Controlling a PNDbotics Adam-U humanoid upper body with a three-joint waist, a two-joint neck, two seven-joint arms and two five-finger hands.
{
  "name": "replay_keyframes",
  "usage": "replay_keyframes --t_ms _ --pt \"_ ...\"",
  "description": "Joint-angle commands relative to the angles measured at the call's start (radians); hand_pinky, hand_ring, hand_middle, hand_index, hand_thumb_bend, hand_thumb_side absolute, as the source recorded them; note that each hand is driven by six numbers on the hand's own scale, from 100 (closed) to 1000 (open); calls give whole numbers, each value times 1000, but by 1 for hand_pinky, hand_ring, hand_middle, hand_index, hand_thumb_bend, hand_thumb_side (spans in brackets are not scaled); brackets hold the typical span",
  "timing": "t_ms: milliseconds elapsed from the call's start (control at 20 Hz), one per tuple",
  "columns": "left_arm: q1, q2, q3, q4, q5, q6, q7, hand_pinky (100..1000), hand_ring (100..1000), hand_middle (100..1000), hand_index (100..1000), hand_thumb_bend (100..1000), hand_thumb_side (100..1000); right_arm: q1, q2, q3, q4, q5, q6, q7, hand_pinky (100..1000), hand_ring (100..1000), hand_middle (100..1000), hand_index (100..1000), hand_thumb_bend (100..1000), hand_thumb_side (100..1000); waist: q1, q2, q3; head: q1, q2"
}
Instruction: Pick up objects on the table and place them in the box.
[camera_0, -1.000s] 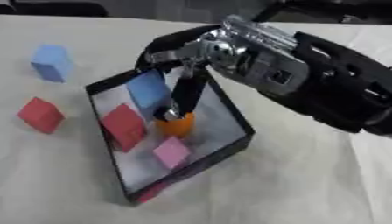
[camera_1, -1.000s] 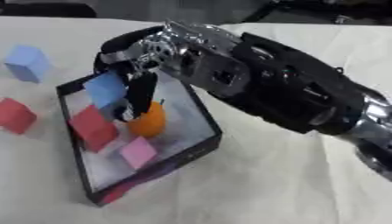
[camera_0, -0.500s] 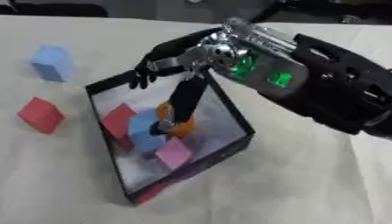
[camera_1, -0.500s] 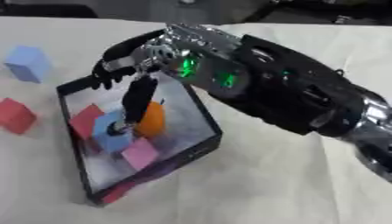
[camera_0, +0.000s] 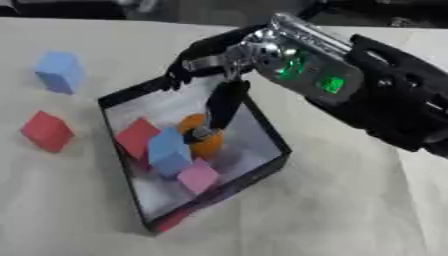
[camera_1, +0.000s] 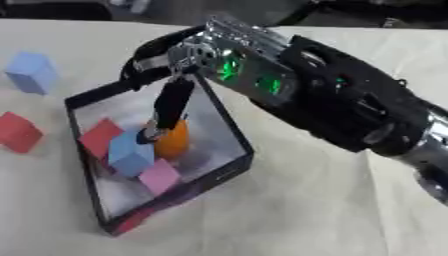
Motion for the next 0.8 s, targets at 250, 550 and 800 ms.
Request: replay_keyframes --t_ms 250,550,800 --pt "-4 51 12 -19 -12 -5 10 923 838 845 889 499 776 52 -162 -158 -155 -81 85 -98 867 817 759 846 100 313 26 -28 -23 30 -14" --pt "-30 128 9 -38 -20 -17 10 918 839 846 889 501 759 193 -227 -306 -277 -84 175 -189 886 833 776 852 100 587 29 -32 -44 49 -19" --pt "-56 210 -5 -54 -23 -24 -3 913 839 845 889 506 749 318 -168 -431 -379 -69 187 -266 879 810 758 839 100 331 34 -24 -61 65 -17"
